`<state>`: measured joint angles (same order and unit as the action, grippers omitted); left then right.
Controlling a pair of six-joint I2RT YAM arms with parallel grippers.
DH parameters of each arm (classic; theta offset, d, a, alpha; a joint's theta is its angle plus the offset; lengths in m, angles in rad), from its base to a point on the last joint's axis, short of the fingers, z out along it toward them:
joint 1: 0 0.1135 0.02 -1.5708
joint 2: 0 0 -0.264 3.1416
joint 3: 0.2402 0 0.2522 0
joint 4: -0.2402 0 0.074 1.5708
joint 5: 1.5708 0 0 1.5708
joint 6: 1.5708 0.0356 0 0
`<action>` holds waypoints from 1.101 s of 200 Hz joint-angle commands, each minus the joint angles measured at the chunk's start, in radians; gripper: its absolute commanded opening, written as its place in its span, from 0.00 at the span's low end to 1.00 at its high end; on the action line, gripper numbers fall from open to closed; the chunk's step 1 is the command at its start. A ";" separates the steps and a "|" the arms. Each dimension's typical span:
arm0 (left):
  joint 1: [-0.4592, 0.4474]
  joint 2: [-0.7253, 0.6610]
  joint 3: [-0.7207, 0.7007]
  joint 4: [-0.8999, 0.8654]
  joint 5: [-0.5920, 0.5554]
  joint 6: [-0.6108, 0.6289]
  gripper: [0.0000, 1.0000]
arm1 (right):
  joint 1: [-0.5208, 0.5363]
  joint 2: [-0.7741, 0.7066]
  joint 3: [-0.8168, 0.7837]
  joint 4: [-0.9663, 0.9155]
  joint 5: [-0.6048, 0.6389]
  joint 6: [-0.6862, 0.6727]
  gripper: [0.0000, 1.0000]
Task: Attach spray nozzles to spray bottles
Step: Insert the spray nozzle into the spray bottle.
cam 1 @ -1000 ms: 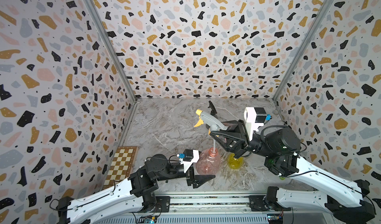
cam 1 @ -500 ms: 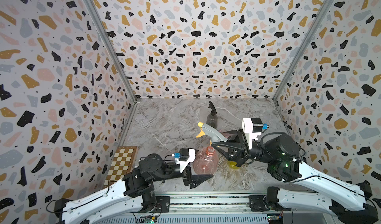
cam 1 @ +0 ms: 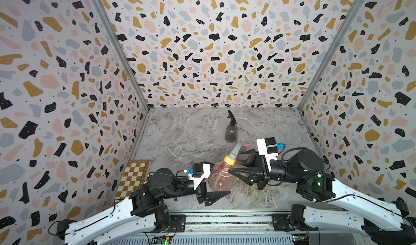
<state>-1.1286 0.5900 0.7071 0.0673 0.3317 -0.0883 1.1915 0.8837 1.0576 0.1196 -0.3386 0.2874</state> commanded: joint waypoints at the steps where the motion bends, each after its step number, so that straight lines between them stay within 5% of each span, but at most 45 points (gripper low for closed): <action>1: -0.002 -0.012 0.043 0.002 0.021 0.032 0.00 | 0.003 -0.026 0.079 -0.132 0.011 -0.045 0.56; 62: -0.002 -0.025 0.047 -0.067 0.063 0.043 0.00 | 0.003 0.007 0.240 -0.315 -0.019 -0.069 0.73; 172: -0.002 -0.038 0.045 -0.088 0.033 0.043 0.00 | 0.004 0.142 0.402 -0.435 -0.074 -0.024 0.68; 220: -0.002 -0.022 0.054 -0.116 0.019 0.053 0.00 | 0.002 0.282 0.610 -0.646 -0.032 0.063 0.61</action>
<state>-1.1290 0.5632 0.7204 -0.0597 0.3645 -0.0578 1.1915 1.1244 1.5745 -0.4122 -0.3862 0.2939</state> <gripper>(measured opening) 0.804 0.616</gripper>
